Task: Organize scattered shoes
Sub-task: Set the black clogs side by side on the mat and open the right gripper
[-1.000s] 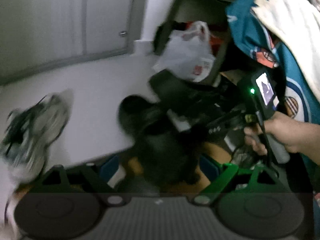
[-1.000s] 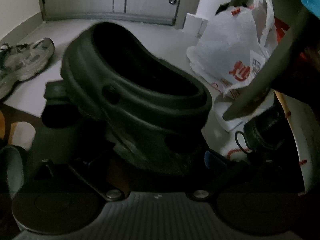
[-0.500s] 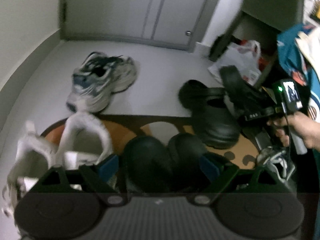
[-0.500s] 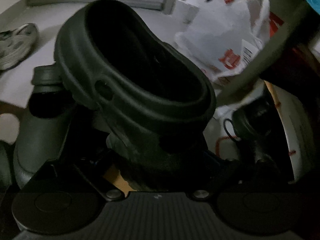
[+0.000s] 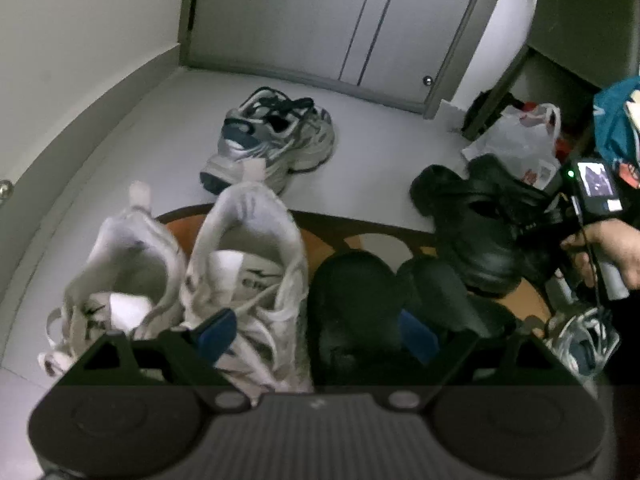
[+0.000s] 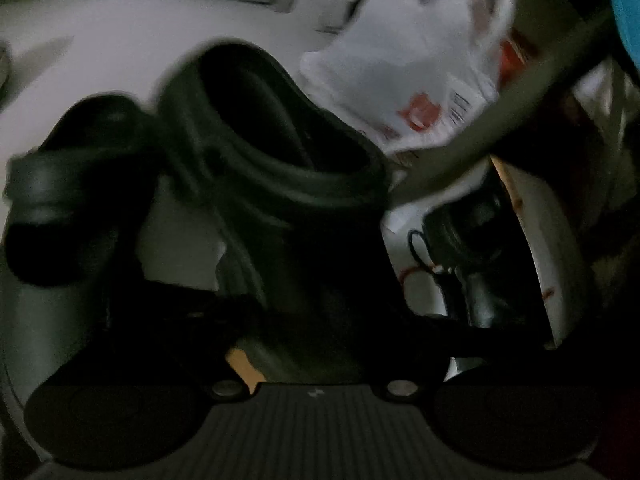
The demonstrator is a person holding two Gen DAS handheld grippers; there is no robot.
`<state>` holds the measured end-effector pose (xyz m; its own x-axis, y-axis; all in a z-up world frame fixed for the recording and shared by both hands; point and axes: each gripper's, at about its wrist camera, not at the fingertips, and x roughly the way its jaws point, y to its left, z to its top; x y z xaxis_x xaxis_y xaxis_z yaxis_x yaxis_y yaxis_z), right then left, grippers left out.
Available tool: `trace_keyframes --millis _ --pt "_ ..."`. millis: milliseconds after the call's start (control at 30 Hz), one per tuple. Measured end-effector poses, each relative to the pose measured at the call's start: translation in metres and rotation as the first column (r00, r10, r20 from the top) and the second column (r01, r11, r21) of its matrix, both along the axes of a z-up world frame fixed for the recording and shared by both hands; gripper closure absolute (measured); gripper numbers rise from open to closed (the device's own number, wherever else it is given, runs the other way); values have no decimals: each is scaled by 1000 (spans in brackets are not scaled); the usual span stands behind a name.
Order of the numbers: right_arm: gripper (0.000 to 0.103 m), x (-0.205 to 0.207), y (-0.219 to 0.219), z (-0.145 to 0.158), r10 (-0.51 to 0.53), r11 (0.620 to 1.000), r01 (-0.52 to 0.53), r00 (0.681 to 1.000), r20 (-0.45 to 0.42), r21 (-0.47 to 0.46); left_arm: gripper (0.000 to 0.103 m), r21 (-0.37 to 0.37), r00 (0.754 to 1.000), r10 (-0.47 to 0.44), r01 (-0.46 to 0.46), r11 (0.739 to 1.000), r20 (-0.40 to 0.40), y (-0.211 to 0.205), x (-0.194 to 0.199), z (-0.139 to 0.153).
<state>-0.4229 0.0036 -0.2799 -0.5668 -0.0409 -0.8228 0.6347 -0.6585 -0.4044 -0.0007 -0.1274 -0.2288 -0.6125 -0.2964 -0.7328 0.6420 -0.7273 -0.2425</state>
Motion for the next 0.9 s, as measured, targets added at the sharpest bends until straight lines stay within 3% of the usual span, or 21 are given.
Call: trace_keyframes --millis 167,233,433,900 --pt "24 9 -8 0 95 995 -96 995 30 18 13 10 1000 -13 13 1000 -9 3 1 1" --pt "14 6 -2 0 104 995 -105 993 47 2 13 13 1000 -17 18 1000 -13 4 2 2" --pt "0 -2 13 -4 112 993 -109 992 56 -49 13 28 999 -8 9 1000 -36 1 2 3" --pt "0 -35 18 -7 105 992 -99 992 68 -78 13 21 998 24 -22 1000 -56 -6 4 -1"
